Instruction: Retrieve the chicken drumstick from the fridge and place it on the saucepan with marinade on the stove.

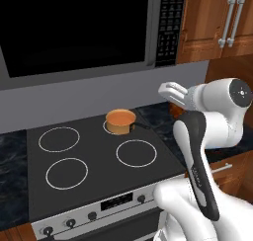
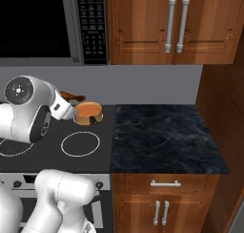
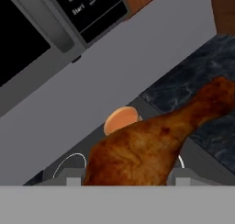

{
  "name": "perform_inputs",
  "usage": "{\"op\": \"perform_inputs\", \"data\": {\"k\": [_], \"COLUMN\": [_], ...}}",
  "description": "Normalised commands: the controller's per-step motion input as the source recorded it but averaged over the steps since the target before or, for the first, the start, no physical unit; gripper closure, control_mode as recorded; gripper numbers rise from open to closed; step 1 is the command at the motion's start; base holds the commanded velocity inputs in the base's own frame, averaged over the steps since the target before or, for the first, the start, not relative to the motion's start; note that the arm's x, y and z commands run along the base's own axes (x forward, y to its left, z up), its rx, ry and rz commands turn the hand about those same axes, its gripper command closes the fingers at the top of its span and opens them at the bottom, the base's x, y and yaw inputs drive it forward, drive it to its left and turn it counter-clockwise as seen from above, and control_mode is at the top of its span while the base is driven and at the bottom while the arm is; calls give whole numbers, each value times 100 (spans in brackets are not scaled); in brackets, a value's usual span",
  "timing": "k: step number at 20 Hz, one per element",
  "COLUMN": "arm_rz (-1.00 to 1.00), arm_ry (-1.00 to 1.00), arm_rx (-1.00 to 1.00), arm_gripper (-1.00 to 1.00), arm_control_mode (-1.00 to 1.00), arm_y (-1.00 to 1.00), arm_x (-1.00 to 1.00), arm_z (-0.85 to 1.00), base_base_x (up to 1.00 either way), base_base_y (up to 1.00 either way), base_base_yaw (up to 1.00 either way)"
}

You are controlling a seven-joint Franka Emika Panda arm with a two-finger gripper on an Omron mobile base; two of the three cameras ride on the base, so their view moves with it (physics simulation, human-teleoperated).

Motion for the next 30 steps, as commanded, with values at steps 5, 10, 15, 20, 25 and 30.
{"op": "perform_inputs", "data": {"k": [5,10,15,20,25,30], "arm_rz": [10,11,3,0,0,0], "arm_ry": [1,0,0,3,10,8], "arm_rx": [0,0,0,-6,-12,-11], "arm_gripper": [100,100,100,100,100,100], "arm_control_mode": [-100,-100,-100,-100,-100,-100], "arm_y": [6,4,2,11,8,8], "arm_x": [54,22,45,54,48,45], "arm_z": [-43,-38,-1,-6,-19,-31], "base_base_x": [0,0,0,0,0,0], "base_base_y": [0,0,0,0,0,0], "base_base_yaw": [0,0,0,0,0,0]}}
